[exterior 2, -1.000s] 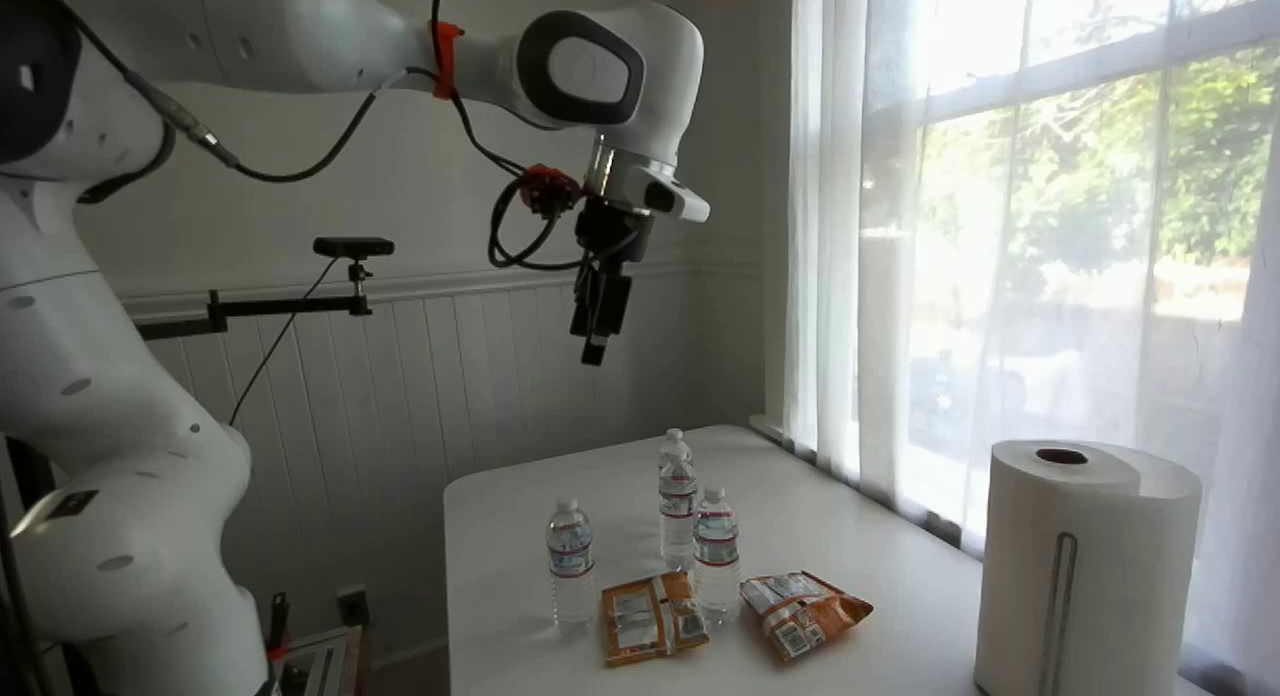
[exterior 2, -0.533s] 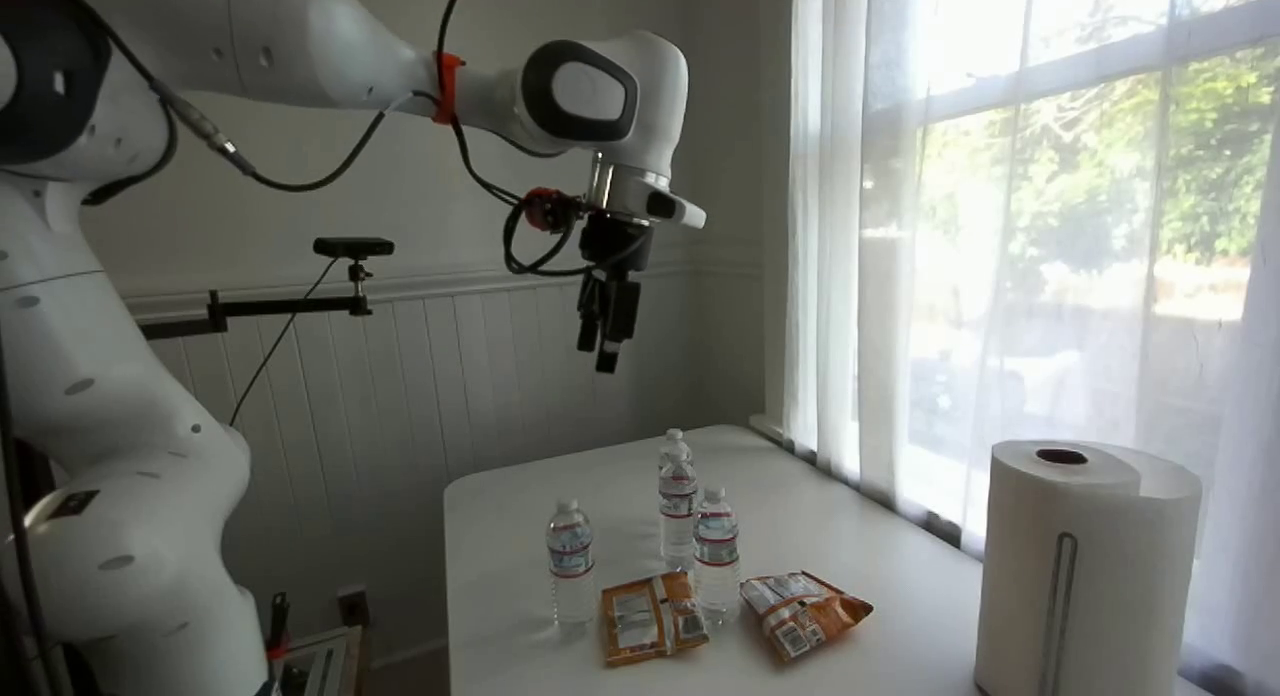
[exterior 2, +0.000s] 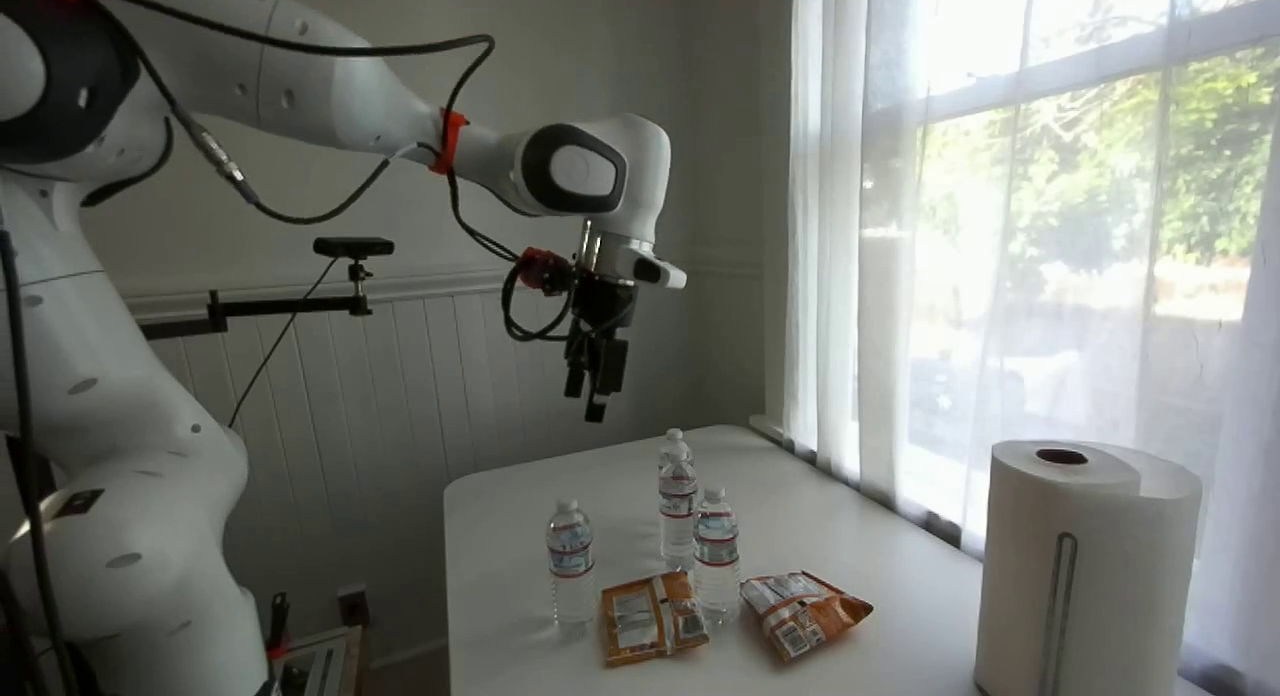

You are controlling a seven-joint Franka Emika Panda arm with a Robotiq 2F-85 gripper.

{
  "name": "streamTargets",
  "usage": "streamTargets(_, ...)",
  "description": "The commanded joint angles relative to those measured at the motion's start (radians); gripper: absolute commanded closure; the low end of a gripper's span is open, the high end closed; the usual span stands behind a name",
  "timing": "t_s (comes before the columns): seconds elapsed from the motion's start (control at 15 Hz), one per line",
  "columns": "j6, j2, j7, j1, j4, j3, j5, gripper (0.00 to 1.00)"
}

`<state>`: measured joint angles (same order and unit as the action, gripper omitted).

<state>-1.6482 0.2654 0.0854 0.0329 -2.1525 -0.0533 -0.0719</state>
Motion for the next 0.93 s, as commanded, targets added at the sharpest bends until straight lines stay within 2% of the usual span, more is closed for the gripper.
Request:
streamTargets(0.0, -0.113, 0.023, -0.021, 0.02, -0.129, -0.009, -0.037, 0.0)
streamTargets(0.4, -0.291, 0.019, -0.082, 0.068, -0.273, -0.031, -0.07, 0.0)
streamTargets(0.87, -0.379, 0.017, -0.099, 0.087, -0.333, -0.053, -0.037, 0.0)
